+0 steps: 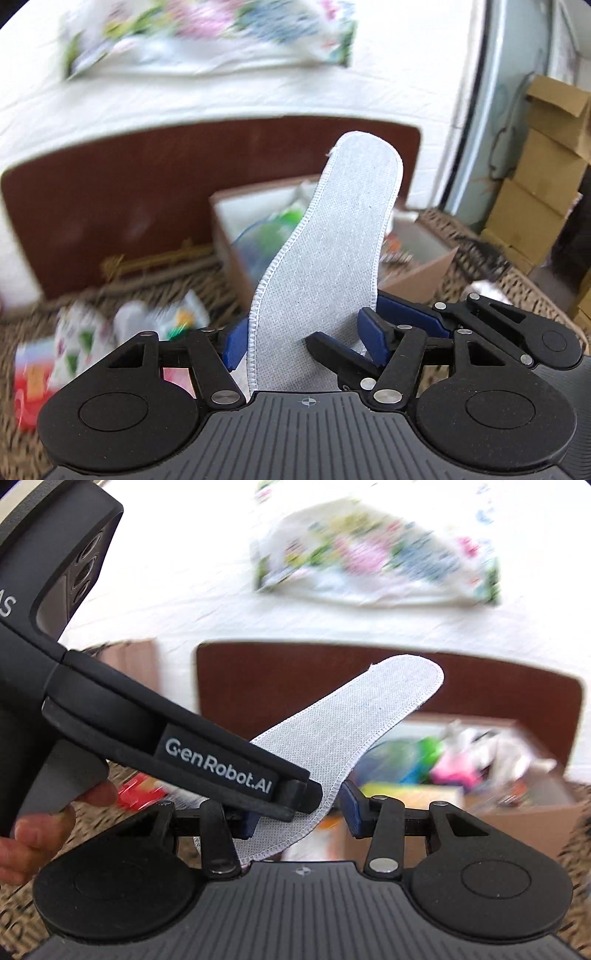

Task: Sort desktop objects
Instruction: 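Lift the insole and carry it over the cardboard box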

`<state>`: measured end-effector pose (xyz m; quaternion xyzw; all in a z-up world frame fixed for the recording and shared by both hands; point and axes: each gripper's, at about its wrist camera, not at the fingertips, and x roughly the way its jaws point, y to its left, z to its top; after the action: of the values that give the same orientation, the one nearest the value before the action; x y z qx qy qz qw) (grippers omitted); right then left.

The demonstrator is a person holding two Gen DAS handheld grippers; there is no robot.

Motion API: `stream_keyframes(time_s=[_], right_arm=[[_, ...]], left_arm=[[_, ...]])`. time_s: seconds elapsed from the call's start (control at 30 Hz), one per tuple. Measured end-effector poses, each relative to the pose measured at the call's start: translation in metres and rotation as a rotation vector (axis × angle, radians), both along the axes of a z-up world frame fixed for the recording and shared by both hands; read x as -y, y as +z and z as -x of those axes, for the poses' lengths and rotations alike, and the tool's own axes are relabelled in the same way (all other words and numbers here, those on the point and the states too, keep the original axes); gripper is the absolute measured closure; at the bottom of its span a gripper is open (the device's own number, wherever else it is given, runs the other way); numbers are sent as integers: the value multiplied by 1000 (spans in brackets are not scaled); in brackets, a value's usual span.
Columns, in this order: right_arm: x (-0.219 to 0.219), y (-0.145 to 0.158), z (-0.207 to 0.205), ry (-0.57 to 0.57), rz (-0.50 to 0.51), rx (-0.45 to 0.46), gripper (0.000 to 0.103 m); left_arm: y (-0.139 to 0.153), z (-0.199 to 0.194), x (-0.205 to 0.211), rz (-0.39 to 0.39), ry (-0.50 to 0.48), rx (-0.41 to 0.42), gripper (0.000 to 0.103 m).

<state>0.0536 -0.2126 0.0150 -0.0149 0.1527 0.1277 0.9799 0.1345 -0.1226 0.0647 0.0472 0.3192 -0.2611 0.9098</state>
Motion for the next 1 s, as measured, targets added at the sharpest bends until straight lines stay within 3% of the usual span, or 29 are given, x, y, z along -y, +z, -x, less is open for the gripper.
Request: stream_keyframes(time_s=[0.13,0.2,0.33,0.67,0.77,0.8,0.83,0.93,1.0], right_arm=[[32,15,-19,-84,-44,22,51],[44,15,-30,-121,-57,28,51],[62,7,-63,-177,-73,31,51],[85,-27,-110,-206,-132,-54,51],[88,-33,-120,-197,-150,-67,50],[88,-35,-123,-194,-155,-72,48],[89,-36,-126,-189,-153,-78,37],[87,-40,-123,-249,-125,-46,9],[87,-42,-120,-266,-114,-34,4]], left_arm=[[8,-28,41,-13,-55,31,31],[4,-46,58,-14,-86,18,26],[-8,-82,83,-18,-103,-20,26],[-48,-133,101,-34,-90,-65,25],[-50,-136,98,-23,-77,-47,13],[-50,-136,96,-14,-66,-43,3],[-50,-135,93,-6,-50,-33,0],[-50,-131,88,-4,-8,6,0],[-52,-130,87,-7,10,-2,0]])
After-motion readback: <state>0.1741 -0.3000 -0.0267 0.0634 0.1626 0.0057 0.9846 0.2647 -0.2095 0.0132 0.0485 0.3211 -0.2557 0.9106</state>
